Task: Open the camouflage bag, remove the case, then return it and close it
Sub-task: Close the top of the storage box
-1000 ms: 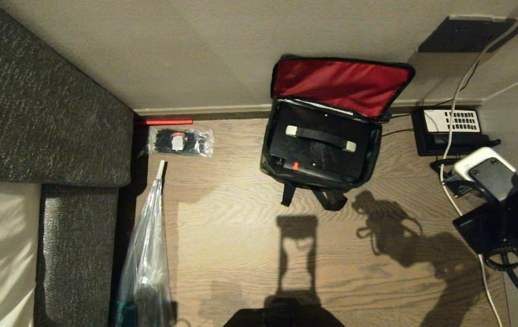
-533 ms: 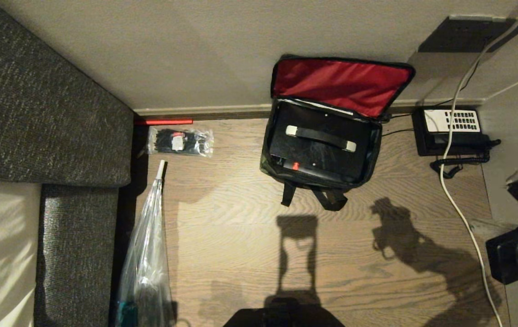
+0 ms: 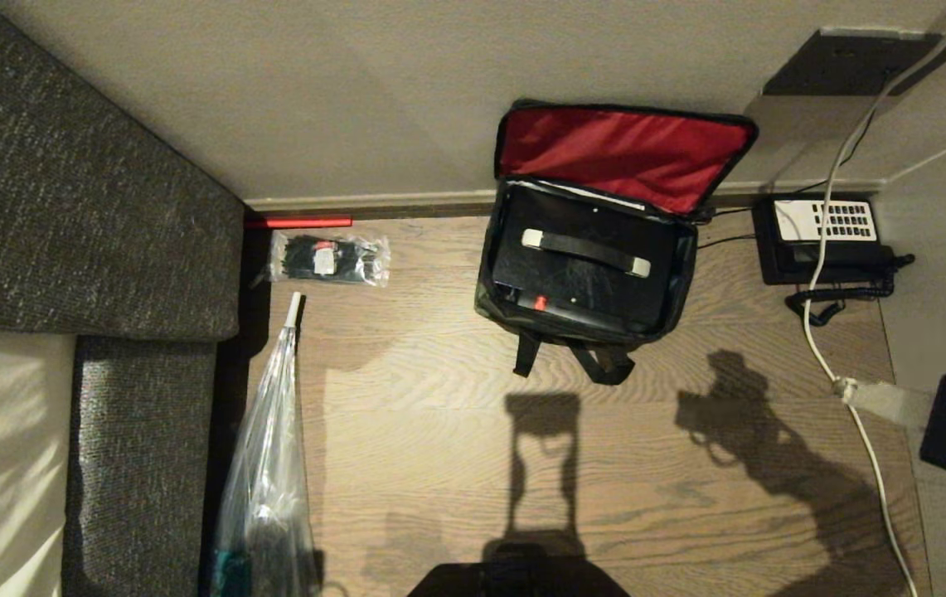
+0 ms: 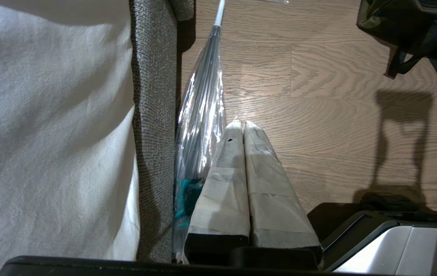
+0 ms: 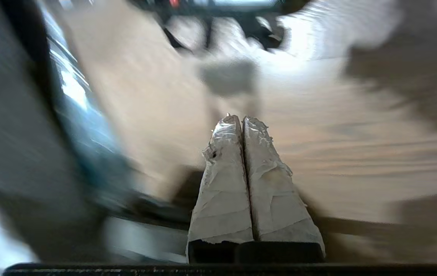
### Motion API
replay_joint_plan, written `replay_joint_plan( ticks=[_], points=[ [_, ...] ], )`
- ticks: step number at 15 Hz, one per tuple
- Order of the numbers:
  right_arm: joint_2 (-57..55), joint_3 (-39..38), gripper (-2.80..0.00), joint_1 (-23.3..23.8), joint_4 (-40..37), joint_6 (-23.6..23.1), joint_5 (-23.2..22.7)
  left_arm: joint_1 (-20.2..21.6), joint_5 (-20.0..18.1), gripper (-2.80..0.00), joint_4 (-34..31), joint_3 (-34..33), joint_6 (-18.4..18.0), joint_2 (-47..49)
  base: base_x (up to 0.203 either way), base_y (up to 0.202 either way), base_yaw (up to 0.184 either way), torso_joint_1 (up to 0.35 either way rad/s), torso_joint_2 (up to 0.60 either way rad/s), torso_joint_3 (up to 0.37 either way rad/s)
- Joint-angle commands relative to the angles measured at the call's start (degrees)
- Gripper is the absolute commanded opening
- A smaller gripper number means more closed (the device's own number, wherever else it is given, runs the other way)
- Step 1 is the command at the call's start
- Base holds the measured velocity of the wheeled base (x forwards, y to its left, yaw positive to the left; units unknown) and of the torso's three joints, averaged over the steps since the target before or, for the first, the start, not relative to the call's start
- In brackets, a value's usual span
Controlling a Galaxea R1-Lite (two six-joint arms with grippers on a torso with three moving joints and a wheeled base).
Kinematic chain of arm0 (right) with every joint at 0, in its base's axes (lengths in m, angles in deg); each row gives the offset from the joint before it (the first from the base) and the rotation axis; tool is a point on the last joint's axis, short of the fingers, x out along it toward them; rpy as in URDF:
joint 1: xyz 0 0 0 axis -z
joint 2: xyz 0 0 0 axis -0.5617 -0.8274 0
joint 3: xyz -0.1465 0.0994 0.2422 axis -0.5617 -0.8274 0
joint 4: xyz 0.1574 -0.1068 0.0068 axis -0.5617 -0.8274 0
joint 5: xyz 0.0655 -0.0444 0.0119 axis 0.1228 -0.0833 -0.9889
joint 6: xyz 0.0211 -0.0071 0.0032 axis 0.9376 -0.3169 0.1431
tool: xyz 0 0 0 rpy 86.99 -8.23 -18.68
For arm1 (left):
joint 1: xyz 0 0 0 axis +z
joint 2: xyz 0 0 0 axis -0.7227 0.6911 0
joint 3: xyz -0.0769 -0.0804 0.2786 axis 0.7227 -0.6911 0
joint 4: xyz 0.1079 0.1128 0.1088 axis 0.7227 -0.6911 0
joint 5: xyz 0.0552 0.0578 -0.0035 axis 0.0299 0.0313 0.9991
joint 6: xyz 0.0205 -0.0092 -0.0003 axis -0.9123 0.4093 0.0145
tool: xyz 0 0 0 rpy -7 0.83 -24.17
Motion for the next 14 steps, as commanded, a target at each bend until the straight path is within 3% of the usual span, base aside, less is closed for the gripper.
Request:
replay_joint_plan(
  ticks=[1, 2, 5, 9, 12, 14],
  points=[
    [-9.17, 6.0, -2.8, 2.77, 2.19, 11.56, -2.48, 0.01, 0.04, -2.8, 0.02, -0.01, 0.02, -0.02, 0.0, 0.0, 0.0, 0.0, 0.0, 0.0],
    [-13.77, 9.14, 0.0, 4.28, 4.22, 13.34, -5.02, 0.01, 0.04, -2.8, 0.01, -0.01, 0.02, -0.02, 0.0, 0.0, 0.0, 0.0, 0.0, 0.0],
    [-25.49, 18.17, 0.0, 8.64, 10.24, 16.19, -11.72, 0.01, 0.04, -2.8, -0.07, -0.01, 0.02, -0.02, 0.0, 0.0, 0.0, 0.0, 0.0, 0.0],
    [-38.63, 25.7, 0.0, 16.23, 20.25, 16.85, -15.11, 0.01, 0.04, -2.8, 0.02, -0.01, 0.02, -0.02, 0.0, 0.0, 0.0, 0.0, 0.0, 0.0],
    [-45.38, 31.57, 0.0, 23.32, 30.15, 16.69, -27.01, 0.01, 0.04, -2.8, -0.07, -0.01, 0.02, -0.02, 0.0, 0.0, 0.0, 0.0, 0.0, 0.0],
    [-46.49, 34.43, 0.0, 25.96, 31.4, 13.5, -37.48, 0.01, 0.04, -2.8, 0.02, -0.01, 0.02, -0.02, 0.0, 0.0, 0.0, 0.0, 0.0, 0.0]
  ],
)
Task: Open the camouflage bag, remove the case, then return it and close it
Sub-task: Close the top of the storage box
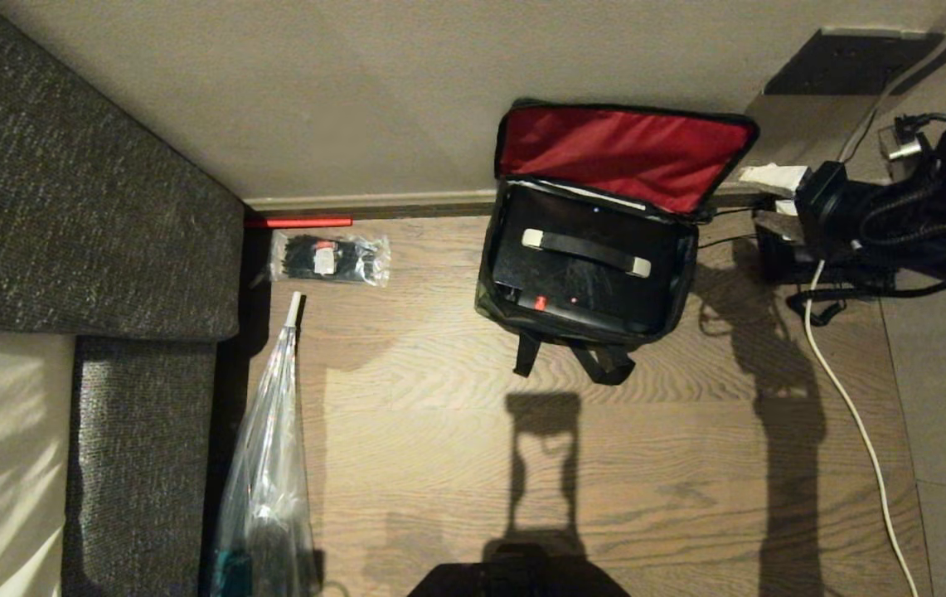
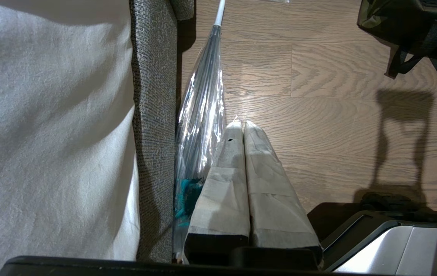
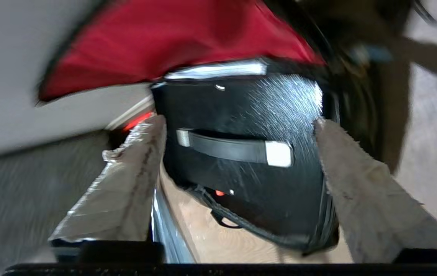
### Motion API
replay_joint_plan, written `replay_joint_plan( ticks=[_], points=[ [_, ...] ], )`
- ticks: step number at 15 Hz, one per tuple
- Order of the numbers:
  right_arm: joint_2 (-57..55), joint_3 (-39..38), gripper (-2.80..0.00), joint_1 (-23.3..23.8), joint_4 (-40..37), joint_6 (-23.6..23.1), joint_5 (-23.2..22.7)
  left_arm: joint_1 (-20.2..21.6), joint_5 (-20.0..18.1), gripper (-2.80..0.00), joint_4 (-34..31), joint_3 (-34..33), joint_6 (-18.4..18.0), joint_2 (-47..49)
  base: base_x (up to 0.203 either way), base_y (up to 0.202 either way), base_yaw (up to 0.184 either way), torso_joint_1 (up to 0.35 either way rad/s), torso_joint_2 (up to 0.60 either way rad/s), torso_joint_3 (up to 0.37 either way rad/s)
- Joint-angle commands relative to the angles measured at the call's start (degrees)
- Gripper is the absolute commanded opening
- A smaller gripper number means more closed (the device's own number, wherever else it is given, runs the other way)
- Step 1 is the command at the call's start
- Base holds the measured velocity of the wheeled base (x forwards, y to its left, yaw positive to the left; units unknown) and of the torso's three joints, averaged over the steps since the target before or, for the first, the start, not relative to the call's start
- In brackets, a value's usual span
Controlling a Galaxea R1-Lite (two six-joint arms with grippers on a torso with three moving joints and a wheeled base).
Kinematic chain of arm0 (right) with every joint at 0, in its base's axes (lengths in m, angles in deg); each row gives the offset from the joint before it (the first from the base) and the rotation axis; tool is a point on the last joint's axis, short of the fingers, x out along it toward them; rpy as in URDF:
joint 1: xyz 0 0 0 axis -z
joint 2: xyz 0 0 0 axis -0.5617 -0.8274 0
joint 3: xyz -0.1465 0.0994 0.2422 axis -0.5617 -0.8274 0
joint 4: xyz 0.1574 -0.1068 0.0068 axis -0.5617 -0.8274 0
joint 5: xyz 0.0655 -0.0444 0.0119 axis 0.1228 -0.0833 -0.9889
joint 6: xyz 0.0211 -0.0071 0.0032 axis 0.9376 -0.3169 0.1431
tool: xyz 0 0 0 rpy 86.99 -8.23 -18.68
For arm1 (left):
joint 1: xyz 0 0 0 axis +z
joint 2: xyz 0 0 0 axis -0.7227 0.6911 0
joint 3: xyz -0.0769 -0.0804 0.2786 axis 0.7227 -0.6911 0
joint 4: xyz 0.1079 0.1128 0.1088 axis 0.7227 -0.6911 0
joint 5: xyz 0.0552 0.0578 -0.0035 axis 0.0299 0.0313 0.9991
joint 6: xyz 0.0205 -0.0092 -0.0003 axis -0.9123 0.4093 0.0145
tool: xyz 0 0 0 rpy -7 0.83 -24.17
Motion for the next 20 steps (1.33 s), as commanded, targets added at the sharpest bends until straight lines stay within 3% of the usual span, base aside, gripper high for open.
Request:
replay_joint_plan(
  ticks=[1, 5, 7, 13, 15, 18, 20],
  points=[
    [-3.82, 1.93, 0.0, 2.58, -0.16, -7.53, -8.27, 0.01, 0.08, -2.8, 0.04, 0.01, 0.0, -0.02, 0.0, 0.0, 0.0, 0.0, 0.0, 0.0],
    [-4.57, -0.43, 0.0, 3.03, -10.37, -37.81, -7.44, 0.01, 0.05, -2.8, 0.04, 0.01, 0.0, -0.02, 0.0, 0.0, 0.0, 0.0, 0.0, 0.0],
    [-5.43, -0.88, 0.0, 3.15, -13.11, -40.55, -6.45, 0.01, 0.04, -2.8, 0.04, 0.01, 0.0, -0.02, 0.0, 0.0, 0.0, 0.0, 0.0, 0.0],
    [-9.53, 2.19, 0.0, 3.69, -9.67, -39.6, -7.4, 0.01, 0.04, -2.8, 0.04, 0.01, 0.0, -0.02, 0.0, 0.0, 0.0, 0.0, 0.0, 0.0],
    [-11.09, 4.01, 0.0, 3.62, -5.88, -34.57, -10.99, 0.01, 0.04, -2.8, 0.04, 0.01, 0.0, -0.02, 0.0, 0.0, 0.0, 0.0, 0.0, 0.0],
    [-14.59, 10.68, 0.0, 3.45, 3.55, -19.18, -11.83, 0.01, 0.04, -2.8, -0.02, 0.01, 0.0, -0.02, 0.0, 0.0, 0.0, 0.0, 0.0, 0.0],
    [-17.72, 15.99, 0.0, 3.37, 7.83, -14.53, -11.91, 0.01, 0.04, -2.8, -0.03, 0.01, 0.0, -0.02, 0.0, 0.0, 0.0, 0.0, 0.0, 0.0]
  ],
)
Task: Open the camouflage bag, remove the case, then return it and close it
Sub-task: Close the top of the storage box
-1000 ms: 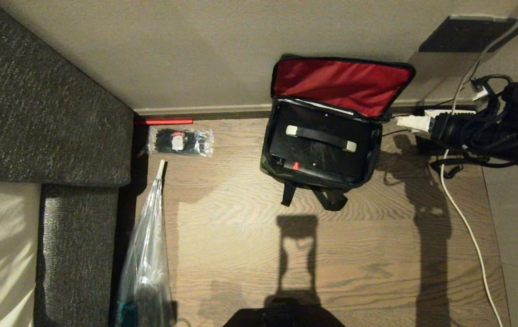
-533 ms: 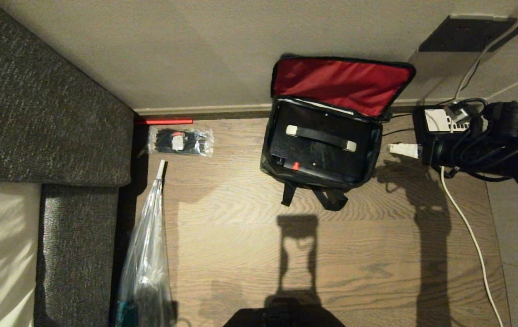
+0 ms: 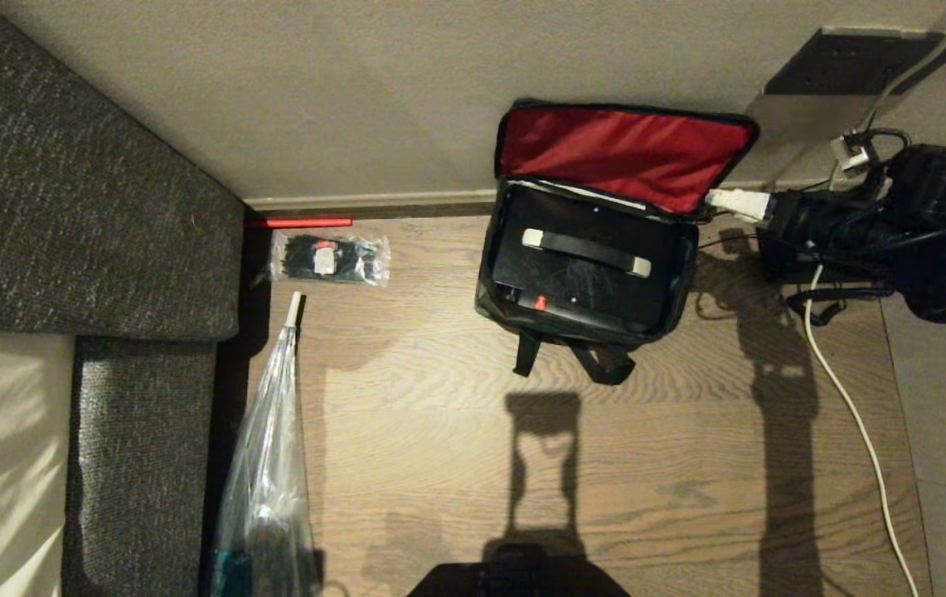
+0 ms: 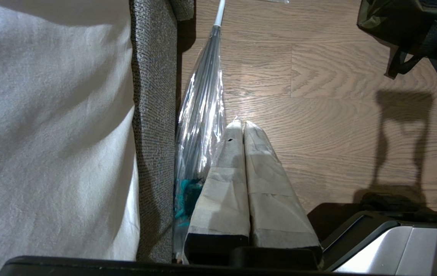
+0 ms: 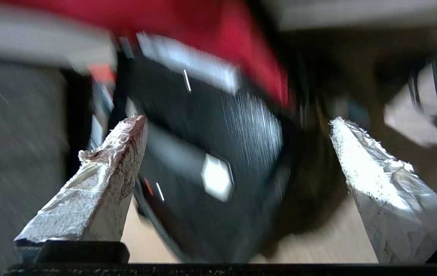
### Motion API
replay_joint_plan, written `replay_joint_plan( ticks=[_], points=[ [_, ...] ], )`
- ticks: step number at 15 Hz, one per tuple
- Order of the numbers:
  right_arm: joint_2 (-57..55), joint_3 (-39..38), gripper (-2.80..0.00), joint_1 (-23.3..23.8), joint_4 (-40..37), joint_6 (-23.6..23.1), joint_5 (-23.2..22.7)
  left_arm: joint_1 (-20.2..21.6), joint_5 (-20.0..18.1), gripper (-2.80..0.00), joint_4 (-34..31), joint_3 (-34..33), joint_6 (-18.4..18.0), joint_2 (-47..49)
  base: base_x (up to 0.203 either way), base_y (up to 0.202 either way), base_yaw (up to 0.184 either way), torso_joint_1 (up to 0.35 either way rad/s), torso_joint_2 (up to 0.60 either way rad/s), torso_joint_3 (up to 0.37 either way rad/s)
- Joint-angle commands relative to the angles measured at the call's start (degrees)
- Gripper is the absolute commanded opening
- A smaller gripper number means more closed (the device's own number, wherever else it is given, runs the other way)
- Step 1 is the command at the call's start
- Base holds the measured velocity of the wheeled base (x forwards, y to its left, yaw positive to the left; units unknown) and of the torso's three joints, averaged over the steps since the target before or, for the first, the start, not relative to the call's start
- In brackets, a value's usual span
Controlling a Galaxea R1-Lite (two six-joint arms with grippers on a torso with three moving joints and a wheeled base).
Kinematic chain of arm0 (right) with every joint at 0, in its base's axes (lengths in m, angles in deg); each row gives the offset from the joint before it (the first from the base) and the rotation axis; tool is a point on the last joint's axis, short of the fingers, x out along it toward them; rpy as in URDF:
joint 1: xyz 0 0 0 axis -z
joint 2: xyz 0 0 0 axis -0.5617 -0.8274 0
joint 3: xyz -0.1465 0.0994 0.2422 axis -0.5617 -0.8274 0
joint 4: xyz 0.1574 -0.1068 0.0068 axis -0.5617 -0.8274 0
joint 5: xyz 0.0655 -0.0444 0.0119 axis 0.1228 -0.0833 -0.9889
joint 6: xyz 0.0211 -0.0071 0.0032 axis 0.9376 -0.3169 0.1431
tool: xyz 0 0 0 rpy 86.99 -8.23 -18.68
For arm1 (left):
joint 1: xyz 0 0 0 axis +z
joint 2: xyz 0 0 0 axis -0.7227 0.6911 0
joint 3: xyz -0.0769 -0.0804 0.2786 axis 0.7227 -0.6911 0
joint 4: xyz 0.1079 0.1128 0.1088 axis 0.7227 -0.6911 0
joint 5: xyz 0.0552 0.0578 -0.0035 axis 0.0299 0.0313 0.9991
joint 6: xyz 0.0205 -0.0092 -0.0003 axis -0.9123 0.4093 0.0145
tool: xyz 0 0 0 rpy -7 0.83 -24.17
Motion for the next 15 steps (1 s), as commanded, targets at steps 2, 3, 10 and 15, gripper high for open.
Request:
replay_joint_plan(
  ticks=[2, 3, 10, 15],
  points=[
    [-7.0, 7.99, 0.0, -0.17, 4.52, 3.77, -0.39, 0.01, 0.02, -2.8, 0.02, -0.01, 0.01, -0.02, 0.0, 0.0, 0.0, 0.0, 0.0, 0.0],
    [-8.31, 9.78, 0.0, -0.37, 4.94, 3.8, -0.45, 0.01, 0.02, -2.8, 0.02, -0.01, 0.01, -0.02, 0.0, 0.0, 0.0, 0.0, 0.0, 0.0],
    [-12.65, 16.47, 0.0, -2.8, 8.75, 4.4, 0.12, 0.01, 0.02, -2.8, 0.02, -0.01, 0.01, -0.11, 0.0, 0.0, 0.0, 0.0, 0.0, 0.0],
    [-12.72, 15.75, -2.8, -2.88, 9.19, 4.05, 0.13, 0.01, 0.02, -2.8, 0.02, -0.01, 0.01, -0.11, 0.0, 0.0, 0.0, 0.0, 0.0, 0.0]
  ],
)
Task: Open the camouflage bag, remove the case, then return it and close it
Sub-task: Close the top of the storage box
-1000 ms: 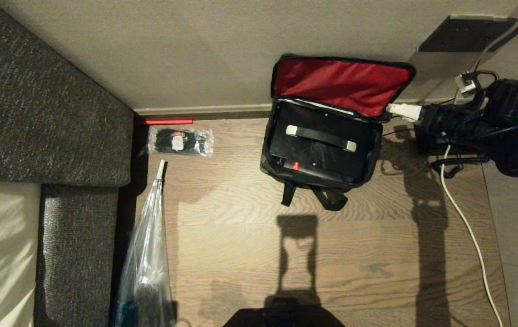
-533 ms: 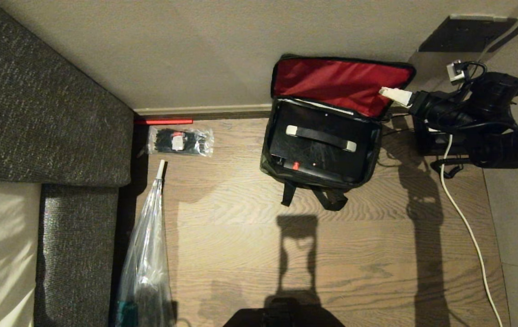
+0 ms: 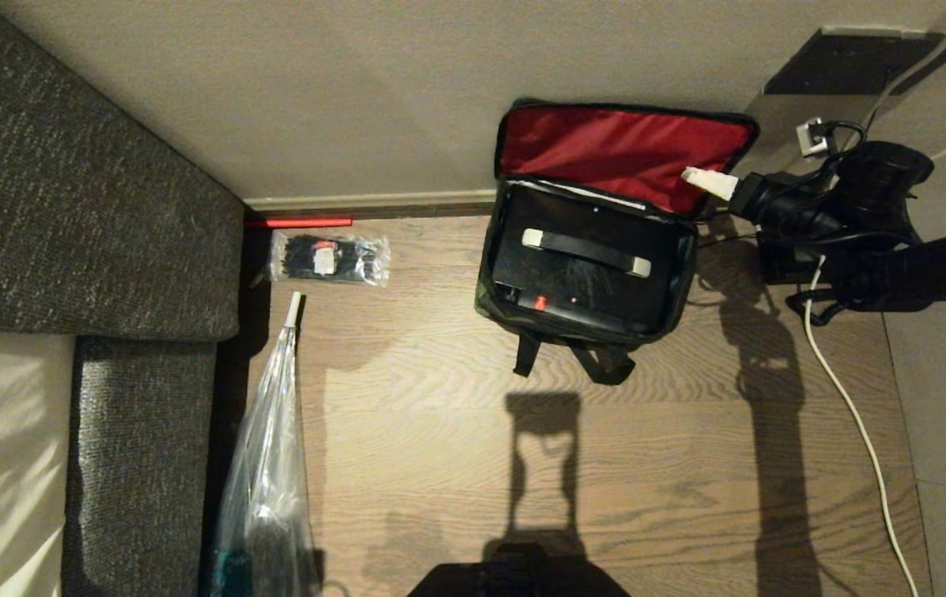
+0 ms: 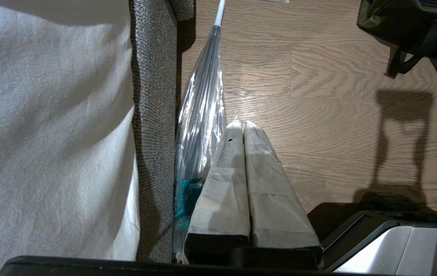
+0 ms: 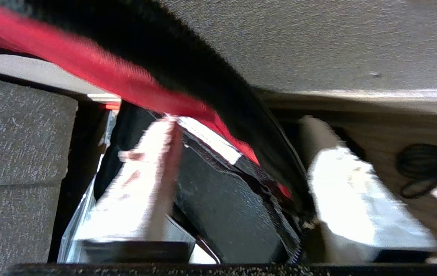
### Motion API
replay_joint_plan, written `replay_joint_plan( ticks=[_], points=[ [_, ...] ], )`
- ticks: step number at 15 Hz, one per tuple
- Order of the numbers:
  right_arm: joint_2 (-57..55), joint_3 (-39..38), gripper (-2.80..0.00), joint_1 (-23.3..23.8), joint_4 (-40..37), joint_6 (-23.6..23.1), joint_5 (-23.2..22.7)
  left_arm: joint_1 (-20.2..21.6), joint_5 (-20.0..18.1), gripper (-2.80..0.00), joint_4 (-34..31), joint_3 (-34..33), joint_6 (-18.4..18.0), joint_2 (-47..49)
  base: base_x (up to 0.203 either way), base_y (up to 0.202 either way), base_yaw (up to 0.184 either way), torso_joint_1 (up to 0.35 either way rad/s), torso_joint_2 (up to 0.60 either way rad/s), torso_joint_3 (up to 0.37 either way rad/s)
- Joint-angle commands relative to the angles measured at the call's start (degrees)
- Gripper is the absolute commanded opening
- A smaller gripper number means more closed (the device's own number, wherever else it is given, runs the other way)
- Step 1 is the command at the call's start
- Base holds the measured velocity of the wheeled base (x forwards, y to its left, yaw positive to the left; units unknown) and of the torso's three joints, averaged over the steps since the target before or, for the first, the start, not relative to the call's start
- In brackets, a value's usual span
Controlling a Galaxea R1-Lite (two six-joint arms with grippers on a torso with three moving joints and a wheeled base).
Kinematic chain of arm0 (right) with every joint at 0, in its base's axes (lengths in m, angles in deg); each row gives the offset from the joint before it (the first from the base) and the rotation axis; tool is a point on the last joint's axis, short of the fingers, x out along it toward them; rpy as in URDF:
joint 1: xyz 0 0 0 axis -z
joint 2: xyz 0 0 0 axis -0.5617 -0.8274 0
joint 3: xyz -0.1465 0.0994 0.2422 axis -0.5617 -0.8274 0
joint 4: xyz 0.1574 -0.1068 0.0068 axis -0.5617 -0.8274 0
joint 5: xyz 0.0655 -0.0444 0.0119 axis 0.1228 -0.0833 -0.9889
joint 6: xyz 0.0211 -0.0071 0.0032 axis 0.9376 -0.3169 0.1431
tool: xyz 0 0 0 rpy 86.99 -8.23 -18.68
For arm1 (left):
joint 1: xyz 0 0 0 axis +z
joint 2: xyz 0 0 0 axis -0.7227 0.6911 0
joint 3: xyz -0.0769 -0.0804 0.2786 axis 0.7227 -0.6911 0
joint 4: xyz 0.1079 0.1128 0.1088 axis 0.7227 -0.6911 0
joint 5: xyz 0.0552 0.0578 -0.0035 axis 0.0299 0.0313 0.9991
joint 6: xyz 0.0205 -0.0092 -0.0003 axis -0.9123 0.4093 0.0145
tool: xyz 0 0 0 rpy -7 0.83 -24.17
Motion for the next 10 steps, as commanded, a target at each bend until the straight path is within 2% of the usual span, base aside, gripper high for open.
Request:
replay_joint_plan(
  ticks=[1, 6, 10],
  points=[
    [0.18, -0.87, -2.8, -0.02, 0.31, -0.02, -0.24, 0.01, 0.04, -2.8, -0.02, 0.01, 0.04, -0.11, 0.0, 0.0, 0.0, 0.0, 0.0, 0.0],
    [3.97, -10.21, -2.8, -0.06, 2.24, -1.96, -1.71, 0.01, 0.04, -2.8, -0.09, 0.01, 0.04, -0.1, 0.0, 0.0, 0.0, 0.0, 0.0, 0.0],
    [7.98, -22.06, -2.8, -0.04, 2.28, -8.86, -8.94, 0.01, 0.04, -2.8, -0.02, 0.01, 0.04, -0.02, 0.0, 0.0, 0.0, 0.0, 0.0, 0.0]
  ],
)
